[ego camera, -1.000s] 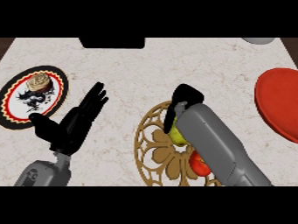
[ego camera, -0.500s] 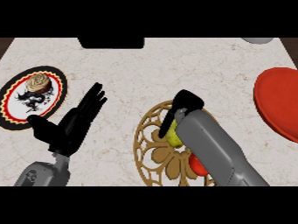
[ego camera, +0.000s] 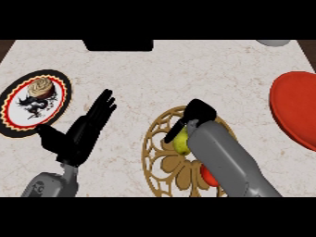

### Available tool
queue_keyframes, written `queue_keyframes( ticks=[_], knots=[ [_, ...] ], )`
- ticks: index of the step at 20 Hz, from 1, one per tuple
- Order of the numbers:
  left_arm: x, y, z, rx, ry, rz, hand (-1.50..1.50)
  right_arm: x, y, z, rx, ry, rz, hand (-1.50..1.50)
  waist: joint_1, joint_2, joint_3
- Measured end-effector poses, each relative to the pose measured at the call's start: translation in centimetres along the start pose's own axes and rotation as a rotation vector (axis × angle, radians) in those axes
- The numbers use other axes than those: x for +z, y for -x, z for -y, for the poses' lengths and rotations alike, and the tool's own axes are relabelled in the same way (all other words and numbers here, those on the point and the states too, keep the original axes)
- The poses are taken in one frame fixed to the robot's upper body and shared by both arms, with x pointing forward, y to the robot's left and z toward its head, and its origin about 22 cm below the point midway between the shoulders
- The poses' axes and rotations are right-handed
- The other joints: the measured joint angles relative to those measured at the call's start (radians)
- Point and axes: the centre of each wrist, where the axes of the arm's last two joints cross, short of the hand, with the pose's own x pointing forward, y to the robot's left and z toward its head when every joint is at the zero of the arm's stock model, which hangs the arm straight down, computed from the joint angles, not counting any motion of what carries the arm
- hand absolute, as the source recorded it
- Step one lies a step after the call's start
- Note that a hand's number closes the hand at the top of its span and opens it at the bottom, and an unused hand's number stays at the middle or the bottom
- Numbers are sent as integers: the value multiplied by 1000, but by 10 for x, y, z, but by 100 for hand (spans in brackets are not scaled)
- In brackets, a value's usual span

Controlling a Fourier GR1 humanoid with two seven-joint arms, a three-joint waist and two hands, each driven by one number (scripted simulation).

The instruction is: Pick the pear from the placemat and place it in the bowl

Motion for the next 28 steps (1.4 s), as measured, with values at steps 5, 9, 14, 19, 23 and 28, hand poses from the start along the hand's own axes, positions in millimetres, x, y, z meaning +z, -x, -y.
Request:
queue_keyframes(
  ticks=[5, 9, 14, 19, 23, 28],
  knots=[
    [5, -4, -3, 2, -2, -1, 0, 3, 5, -3, 1, 59, 39, 150, 0, -5, -3],
    [0, -7, -3, 1, 0, 1, 0, 3, 8, -5, 13, 85, 65, 150, -1, -8, -5],
    [-4, -4, -3, 2, -4, -2, 0, 8, 5, -7, 30, 101, 85, 150, 0, -8, -6],
    [-1, -5, -3, 5, 1, -1, 0, 13, 2, -9, 62, 140, 103, 150, 2, -8, -4],
    [7, -1, -8, 5, -26, -5, 0, 14, 34, -23, 170, 188, 292, 150, -18, -17, -1],
    [12, 4, -14, 13, -70, -20, 0, 21, 89, -37, 311, 264, 606, 150, -65, -29, 2]
  ],
)
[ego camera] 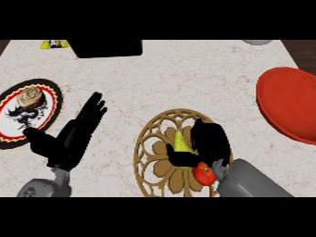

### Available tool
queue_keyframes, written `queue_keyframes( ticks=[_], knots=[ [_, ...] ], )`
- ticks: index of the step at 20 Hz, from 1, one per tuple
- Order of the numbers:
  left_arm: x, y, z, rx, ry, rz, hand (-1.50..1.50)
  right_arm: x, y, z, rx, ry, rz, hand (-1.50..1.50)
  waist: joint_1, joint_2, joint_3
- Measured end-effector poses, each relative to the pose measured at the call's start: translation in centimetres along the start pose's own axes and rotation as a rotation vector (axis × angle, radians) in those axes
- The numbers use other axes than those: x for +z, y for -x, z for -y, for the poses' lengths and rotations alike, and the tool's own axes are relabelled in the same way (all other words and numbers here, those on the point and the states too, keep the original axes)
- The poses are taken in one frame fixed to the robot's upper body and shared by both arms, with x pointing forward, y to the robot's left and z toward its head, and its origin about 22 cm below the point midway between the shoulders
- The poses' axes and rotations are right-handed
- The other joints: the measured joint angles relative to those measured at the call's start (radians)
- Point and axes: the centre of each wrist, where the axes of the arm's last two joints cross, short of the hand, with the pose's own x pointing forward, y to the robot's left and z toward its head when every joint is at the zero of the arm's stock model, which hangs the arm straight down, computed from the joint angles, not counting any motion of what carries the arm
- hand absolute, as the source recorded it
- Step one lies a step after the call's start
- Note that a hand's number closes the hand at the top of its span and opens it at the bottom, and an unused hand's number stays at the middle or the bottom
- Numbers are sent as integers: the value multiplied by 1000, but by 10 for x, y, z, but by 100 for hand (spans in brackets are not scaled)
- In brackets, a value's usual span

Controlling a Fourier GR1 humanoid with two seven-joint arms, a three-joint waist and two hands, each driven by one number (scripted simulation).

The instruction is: Pick the pear from the placemat and place it in the bowl

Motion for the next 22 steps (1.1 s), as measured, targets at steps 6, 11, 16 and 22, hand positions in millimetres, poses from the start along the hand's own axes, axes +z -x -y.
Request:
queue_keyframes(
  ticks=[6, 11, 16, 22],
  knots=[
    [6, 0, -8, 10, -31, 3, 0, 54, 70, 18, -7, 145, 184, 150, -33, 3, 0],
    [9, 0, -12, 10, -45, 6, 0, 104, 105, 61, -53, 318, 246, 150, -42, 7, -1],
    [10, -3, -9, 3, -40, 11, 0, 150, 128, 100, -82, 444, 251, 150, -37, 12, 0],
    [7, 0, -2, 0, -12, 15, 0, 178, 151, 135, -133, 533, 209, 150, -13, 20, 0]
  ],
)
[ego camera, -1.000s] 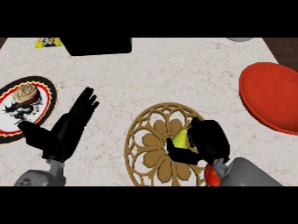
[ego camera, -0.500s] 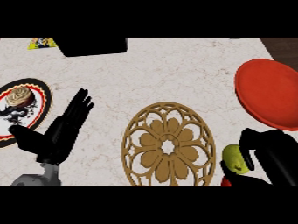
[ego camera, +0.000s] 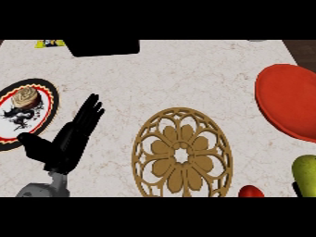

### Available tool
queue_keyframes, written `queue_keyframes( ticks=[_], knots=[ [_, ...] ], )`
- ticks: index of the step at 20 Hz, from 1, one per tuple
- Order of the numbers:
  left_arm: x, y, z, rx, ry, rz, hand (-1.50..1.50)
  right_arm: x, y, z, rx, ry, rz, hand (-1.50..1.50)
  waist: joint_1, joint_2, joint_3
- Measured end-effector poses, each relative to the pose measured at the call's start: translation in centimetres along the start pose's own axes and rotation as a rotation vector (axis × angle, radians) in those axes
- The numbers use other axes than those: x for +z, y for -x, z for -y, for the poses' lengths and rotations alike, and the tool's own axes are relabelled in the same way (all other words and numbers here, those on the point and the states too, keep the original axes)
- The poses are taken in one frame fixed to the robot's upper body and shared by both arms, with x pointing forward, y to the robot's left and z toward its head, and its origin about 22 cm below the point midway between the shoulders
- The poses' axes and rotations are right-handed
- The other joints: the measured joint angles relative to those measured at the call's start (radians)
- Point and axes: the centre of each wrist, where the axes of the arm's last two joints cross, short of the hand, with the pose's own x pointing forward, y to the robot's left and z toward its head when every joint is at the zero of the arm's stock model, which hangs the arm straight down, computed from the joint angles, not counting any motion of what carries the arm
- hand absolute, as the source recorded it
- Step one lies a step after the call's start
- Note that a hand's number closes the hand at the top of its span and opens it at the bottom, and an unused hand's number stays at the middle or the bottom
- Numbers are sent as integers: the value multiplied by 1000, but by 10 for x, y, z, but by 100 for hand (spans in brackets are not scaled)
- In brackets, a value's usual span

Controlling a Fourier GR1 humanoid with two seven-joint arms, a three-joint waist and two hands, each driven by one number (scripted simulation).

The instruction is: Pick the pear from the placemat and place it in the bowl

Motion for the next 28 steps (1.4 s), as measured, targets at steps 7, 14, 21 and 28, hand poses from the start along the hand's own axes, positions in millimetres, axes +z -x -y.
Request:
queue_keyframes(
  ticks=[7, 14, 21, 28],
  knots=[
    [-12, -8, 4, -9, 42, 0, 0, -9, 45, 24, -37, 70, -82, 150, 43, 9, 0],
    [-11, -14, 12, -3, 82, 3, 0, -34, 97, 33, -101, 113, -139, 150, 77, 16, 0],
    [-14, -12, 23, -13, 106, 8, 0, -77, 142, 14, -42, 126, -171, 150, 105, 22, 0],
    [-24, -14, 26, -15, 124, 18, 0, -116, 174, -35, 68, 53, -241, 150, 121, 27, 0]
  ],
)
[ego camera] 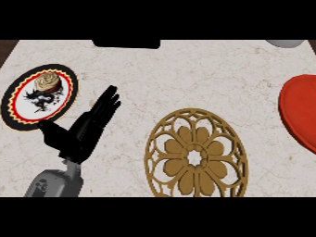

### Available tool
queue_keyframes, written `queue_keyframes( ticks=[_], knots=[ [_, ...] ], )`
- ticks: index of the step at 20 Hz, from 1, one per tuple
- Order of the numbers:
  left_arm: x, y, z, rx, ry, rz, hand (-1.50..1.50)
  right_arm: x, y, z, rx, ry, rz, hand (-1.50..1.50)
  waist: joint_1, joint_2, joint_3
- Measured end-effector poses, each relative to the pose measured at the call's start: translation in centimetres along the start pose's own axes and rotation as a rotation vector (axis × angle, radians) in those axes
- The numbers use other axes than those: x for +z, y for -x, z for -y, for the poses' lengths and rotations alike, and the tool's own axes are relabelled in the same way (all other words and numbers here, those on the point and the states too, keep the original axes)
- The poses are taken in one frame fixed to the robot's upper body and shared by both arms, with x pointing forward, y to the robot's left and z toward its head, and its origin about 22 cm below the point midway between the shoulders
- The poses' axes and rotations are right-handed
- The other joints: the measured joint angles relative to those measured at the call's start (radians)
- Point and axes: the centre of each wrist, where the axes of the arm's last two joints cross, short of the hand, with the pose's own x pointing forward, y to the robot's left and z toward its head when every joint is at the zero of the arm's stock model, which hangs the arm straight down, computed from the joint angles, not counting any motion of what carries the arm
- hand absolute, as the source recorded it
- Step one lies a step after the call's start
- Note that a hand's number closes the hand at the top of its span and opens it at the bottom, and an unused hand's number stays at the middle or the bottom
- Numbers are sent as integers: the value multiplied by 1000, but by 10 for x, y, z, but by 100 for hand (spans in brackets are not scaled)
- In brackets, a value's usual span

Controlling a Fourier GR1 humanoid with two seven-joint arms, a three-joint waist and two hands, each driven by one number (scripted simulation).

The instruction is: Pick the pear from the placemat and place it in the bowl

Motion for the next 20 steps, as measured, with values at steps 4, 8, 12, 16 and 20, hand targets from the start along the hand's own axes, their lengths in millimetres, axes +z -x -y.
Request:
queue_keyframes(
  ticks=[4, 8, 12, 16, 20],
  knots=[
    [-1, 1, -1, 3, -3, -4, 0, -21, 7, -24, -28, -83, -109, -150, 5, 1, 1],
    [-5, 1, 1, 3, -7, -5, 0, -36, 16, -45, -113, -119, -123, -150, -1, 1, 1],
    [-3, 0, 3, 2, -9, 0, 0, -41, 28, -50, -279, -95, -104, -150, -6, 0, 2],
    [-1, 3, -4, 3, -26, -2, 0, -47, 26, -48, -557, 45, -68, -150, -24, -5, 3],
    [3, 5, -10, 3, -52, -9, 0, -35, 47, -41, -791, 178, 11, -150, -46, -11, 3]
  ],
)
